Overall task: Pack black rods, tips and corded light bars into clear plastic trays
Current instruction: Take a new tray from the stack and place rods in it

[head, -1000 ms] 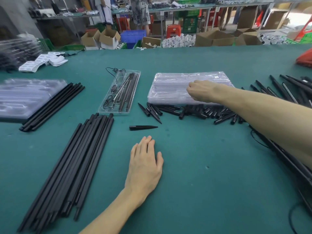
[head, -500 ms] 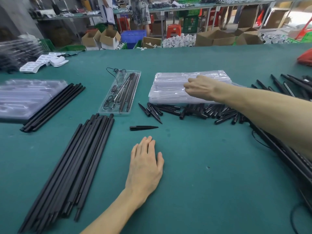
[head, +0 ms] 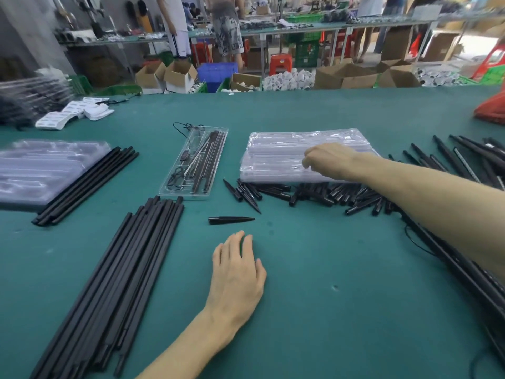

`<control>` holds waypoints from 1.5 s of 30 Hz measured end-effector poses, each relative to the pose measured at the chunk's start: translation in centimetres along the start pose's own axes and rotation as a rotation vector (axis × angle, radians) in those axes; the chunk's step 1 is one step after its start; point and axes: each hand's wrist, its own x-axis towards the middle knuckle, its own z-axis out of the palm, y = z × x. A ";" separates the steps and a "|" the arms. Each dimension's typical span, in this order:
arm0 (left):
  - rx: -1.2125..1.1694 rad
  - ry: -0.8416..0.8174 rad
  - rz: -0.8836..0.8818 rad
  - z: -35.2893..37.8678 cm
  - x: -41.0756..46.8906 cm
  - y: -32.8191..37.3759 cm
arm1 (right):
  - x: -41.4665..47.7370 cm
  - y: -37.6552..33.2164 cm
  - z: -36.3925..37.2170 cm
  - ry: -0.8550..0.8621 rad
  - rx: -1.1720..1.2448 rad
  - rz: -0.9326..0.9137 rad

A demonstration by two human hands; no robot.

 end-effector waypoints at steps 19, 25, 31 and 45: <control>0.250 -0.051 0.226 6.3 16.7 7.4 | 0.3 0.7 1.8 0.130 0.324 0.278; 0.073 0.059 0.236 7.2 16.2 6.7 | 0.6 0.3 1.2 0.317 0.246 0.301; -0.015 0.115 0.211 7.9 16.0 6.4 | 1.4 1.5 -1.0 0.409 0.156 0.363; -0.145 0.110 0.224 8.6 16.6 5.7 | -1.4 -1.6 -1.1 0.458 0.182 0.301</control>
